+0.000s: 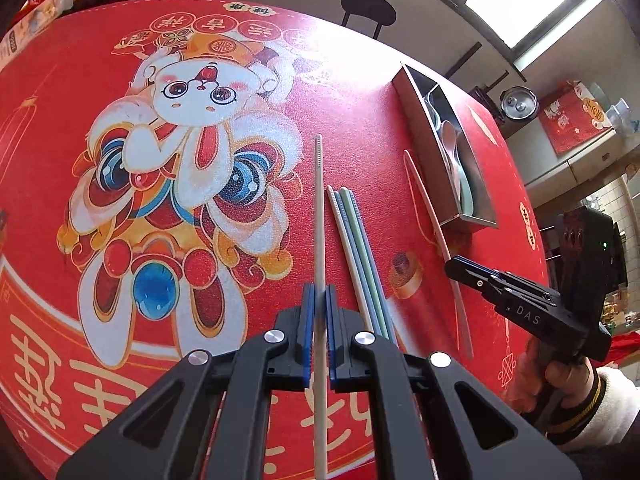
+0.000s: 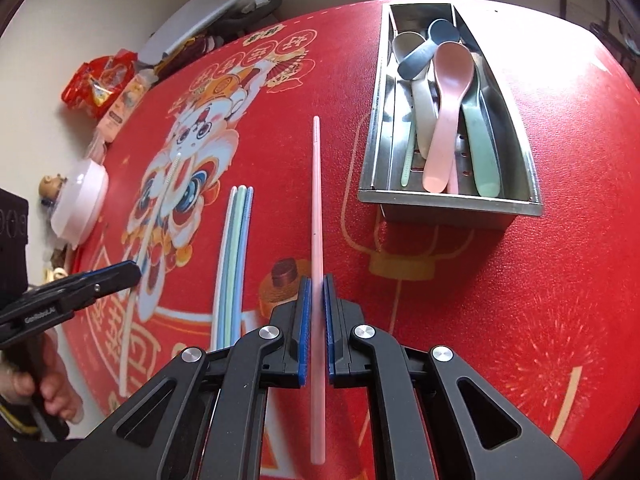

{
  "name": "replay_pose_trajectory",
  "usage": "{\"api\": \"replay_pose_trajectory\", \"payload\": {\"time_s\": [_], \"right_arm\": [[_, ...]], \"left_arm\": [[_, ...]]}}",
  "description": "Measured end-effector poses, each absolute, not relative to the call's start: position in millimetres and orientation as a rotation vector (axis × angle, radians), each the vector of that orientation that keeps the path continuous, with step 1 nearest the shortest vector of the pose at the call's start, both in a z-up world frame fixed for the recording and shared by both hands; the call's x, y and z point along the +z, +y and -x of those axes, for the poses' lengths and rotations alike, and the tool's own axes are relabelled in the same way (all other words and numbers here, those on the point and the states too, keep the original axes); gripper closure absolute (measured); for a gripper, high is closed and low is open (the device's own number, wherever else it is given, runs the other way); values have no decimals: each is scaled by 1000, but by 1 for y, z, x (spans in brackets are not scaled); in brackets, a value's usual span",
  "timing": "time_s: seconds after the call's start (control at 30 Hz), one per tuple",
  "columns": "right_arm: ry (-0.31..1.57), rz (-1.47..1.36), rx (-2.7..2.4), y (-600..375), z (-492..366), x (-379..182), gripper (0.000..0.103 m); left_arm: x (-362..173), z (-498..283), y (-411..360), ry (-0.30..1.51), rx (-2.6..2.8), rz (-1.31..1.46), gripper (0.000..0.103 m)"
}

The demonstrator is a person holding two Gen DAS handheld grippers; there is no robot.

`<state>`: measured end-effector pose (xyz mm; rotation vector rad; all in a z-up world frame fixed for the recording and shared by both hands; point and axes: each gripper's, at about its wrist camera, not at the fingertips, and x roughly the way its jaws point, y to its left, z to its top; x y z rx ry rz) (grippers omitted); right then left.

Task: Organize utensils
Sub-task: 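Lift both chopsticks and carry them into the steel caddy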

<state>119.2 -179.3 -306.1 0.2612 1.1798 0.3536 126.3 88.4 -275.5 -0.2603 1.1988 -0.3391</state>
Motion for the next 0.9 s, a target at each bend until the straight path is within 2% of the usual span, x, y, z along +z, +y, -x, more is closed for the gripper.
{"api": "replay_pose_trajectory", "payload": {"time_s": [0.37, 0.67, 0.9], "right_arm": [[1112, -379, 296, -211, -124, -274, 97], [1082, -384, 182, -247, -158, -261, 97], [1096, -391, 121, -264, -202, -268, 97]], "left_arm": [[-264, -152, 64, 1194, -388, 312, 97], [-241, -213, -6, 1138, -478, 311, 97], [-245, -274, -62, 1143, -478, 354, 97]]}}
